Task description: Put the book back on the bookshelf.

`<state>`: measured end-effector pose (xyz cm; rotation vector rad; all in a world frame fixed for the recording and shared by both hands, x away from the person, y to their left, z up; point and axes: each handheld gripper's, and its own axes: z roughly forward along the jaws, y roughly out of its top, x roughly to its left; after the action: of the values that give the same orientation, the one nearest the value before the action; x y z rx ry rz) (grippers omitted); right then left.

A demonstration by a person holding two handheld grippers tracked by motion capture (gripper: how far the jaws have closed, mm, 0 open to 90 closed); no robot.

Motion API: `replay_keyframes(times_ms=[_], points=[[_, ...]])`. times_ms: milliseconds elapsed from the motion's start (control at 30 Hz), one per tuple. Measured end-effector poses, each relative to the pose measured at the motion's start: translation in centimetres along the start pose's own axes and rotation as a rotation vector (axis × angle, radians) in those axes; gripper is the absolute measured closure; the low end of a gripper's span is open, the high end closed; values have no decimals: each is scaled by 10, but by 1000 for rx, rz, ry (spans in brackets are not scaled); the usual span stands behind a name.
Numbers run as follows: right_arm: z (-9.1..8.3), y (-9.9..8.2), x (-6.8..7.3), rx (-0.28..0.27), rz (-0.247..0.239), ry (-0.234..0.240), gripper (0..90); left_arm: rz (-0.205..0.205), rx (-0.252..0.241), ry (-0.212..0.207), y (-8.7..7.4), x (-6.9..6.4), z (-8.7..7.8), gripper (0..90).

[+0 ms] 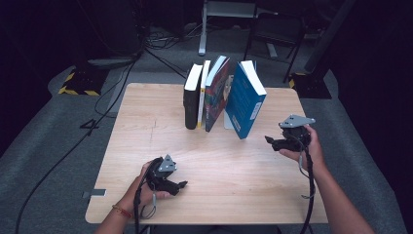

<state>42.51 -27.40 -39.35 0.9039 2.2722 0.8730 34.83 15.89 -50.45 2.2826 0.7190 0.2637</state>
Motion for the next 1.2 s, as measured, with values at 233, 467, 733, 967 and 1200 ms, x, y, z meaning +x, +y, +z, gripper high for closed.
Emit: replay_keyframes(times_ms=[233,467,733,967,1200], points=[[-3,-17,3,20,-19,-3,275,0,0,0,0,0,0,154],[-6,-34,7,43,-42,7,286,0,0,0,0,0,0,154],[-11,-56,11,54,-49,12,278,0,0,0,0,0,0,154],[-16,-76,13,60,-73,18,275,-1,0,0,0,0,0,153],[-24,-93,17,59,-95,32,274,-1,-1,0,0,0,0,154]])
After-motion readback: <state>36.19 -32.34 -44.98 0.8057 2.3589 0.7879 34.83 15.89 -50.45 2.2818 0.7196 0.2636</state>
